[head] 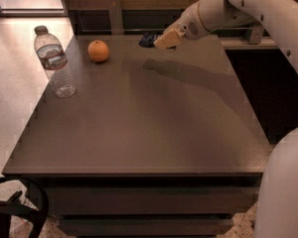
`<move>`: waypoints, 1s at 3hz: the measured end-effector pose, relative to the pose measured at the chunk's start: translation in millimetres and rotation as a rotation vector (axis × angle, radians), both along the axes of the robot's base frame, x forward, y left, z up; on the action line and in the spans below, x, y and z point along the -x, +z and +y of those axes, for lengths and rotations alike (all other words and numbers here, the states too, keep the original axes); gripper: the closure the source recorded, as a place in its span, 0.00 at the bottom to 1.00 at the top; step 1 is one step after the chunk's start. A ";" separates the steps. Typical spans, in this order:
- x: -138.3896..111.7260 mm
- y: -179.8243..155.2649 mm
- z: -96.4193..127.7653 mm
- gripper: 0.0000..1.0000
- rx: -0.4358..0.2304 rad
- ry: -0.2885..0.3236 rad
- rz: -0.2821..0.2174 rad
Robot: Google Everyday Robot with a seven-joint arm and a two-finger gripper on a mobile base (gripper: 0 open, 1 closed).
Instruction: Move rxbar blueberry near orange
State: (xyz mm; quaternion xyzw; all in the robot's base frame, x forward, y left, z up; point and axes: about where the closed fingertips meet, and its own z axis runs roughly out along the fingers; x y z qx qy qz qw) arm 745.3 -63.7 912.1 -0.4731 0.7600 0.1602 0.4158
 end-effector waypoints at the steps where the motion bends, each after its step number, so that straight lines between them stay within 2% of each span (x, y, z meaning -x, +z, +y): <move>1: -18.1 -22.0 38.3 1.00 0.027 0.011 -0.014; 2: -27.0 -40.1 67.9 1.00 0.005 0.023 -0.040; 3: -32.3 -54.9 89.0 0.87 -0.044 0.037 -0.076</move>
Offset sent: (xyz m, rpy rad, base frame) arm 0.0402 0.1065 -0.0580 0.0381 -0.0937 0.0306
